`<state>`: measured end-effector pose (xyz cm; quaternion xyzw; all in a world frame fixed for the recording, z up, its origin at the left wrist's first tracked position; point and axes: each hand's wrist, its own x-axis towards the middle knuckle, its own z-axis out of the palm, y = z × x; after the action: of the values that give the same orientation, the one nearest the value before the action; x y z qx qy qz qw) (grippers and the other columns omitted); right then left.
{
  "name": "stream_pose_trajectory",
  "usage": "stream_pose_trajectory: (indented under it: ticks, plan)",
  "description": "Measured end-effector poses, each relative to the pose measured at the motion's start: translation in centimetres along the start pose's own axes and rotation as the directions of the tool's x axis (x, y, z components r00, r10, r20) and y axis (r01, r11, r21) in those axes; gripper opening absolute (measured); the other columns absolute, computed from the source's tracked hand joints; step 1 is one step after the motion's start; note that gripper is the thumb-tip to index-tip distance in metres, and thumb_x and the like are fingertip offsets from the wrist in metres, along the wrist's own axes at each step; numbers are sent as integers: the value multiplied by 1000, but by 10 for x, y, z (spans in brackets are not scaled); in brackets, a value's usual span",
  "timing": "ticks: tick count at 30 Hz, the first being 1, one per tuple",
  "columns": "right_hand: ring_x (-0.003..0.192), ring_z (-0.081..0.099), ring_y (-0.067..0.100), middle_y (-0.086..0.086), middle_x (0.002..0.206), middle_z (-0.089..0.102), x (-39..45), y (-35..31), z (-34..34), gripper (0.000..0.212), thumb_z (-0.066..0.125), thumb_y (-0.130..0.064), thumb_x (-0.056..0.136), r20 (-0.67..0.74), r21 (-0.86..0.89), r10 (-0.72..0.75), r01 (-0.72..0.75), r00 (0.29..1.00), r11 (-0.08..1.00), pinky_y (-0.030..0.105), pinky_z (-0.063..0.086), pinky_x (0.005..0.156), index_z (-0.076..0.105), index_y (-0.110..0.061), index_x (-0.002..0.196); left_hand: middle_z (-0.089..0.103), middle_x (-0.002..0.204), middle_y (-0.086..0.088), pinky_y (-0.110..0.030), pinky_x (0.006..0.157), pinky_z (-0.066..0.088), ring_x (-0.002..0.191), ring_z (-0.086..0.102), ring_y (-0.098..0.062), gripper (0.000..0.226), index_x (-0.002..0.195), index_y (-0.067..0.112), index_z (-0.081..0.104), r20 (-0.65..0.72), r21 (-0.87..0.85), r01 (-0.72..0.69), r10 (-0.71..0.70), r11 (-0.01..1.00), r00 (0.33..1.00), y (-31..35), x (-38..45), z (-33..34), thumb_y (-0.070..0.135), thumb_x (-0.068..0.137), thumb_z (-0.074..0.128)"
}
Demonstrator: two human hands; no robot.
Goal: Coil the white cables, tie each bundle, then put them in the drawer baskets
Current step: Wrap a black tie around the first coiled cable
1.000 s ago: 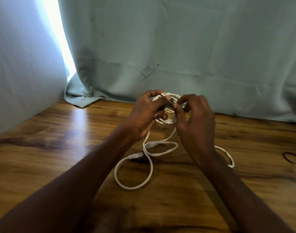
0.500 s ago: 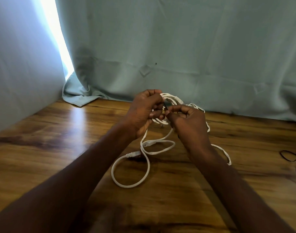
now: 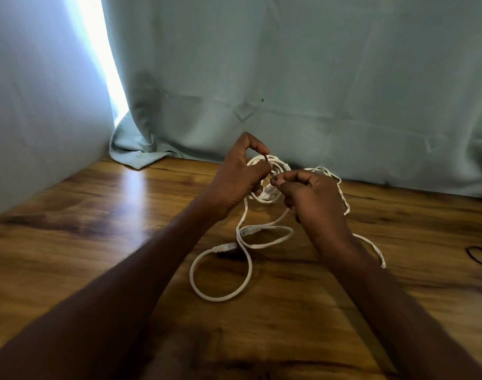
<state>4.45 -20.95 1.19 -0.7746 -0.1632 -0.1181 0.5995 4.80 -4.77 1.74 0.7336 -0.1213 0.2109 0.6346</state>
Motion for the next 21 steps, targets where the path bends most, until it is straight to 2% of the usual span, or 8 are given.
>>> stream_pose_trajectory:
  ticks: [4, 6, 9, 13, 16, 18, 20, 21]
  plan:
    - [42, 46, -3, -20, 47, 53, 2, -4, -5, 10, 70, -14, 95, 27, 92, 66, -68, 997, 993, 12, 32, 45, 78, -9, 94, 50, 62, 1, -33, 57, 42, 49, 37, -10, 20, 117, 8, 49, 80, -94, 78, -70, 993, 994, -3, 3, -3, 12, 102, 60]
    - [44, 46, -2, -19, 49, 54, 1, -5, -5, 10, 71, -14, 94, 14, 92, 62, -63, 998, 994, 16, 32, 49, 79, -10, 92, 49, 64, 2, -32, 56, 43, 50, 35, -10, 16, 117, 8, 49, 89, -117, 77, -66, 990, 994, -2, 3, -4, 15, 104, 56]
    - [48, 50, -3, -16, 57, 62, -2, -8, -3, 10, 70, -9, 93, -30, 147, 19, -14, 999, 989, 14, 33, 50, 79, -10, 87, 46, 64, 4, -32, 56, 44, 49, 33, -9, 18, 115, 8, 50, 73, -185, 86, -74, 979, 995, -2, 4, -3, 24, 108, 50]
    - [50, 53, -4, -6, 68, 69, -8, -11, -3, 11, 66, -6, 95, -63, 253, -15, 31, 998, 967, 11, 38, 49, 77, -2, 93, 44, 66, 1, -32, 56, 42, 49, 37, -6, 16, 114, 7, 49, 56, -89, 64, -59, 994, 997, -3, 2, 4, 23, 109, 46]
    - [49, 52, -3, -13, 57, 63, -10, -13, -8, 14, 62, -4, 99, -73, 287, -55, 73, 996, 955, 10, 37, 49, 75, 2, 97, 42, 68, 0, -32, 56, 42, 49, 39, -4, 18, 116, 5, 48, 64, -89, 55, -49, 995, 997, 1, -1, 11, 21, 109, 45]
    - [55, 57, 0, -10, 63, 67, -10, -14, -10, 14, 64, -6, 98, -77, 207, -123, 137, 989, 969, 12, 42, 52, 77, -2, 94, 42, 66, 1, -33, 56, 42, 49, 37, -7, 17, 113, 8, 50, 44, -184, 70, -63, 981, 997, 4, 0, 9, 23, 109, 45]
    - [65, 65, 4, -7, 72, 72, -8, -12, -9, 13, 67, -8, 95, -80, -71, -238, 233, 968, 970, 16, 48, 58, 77, -11, 89, 39, 63, 2, -32, 56, 41, 48, 30, -10, 16, 110, 9, 51, 59, -313, 93, -79, 945, 995, 9, 1, 3, 24, 109, 45]
    - [65, 65, 7, -6, 72, 71, -9, -10, -6, 12, 67, -9, 94, -71, -232, -293, 270, 953, 934, 22, 51, 59, 76, -14, 87, 37, 63, 1, -31, 55, 40, 47, 27, -9, 16, 109, 9, 52, 87, -367, 106, -79, 924, 993, 11, 1, 1, 23, 110, 44]
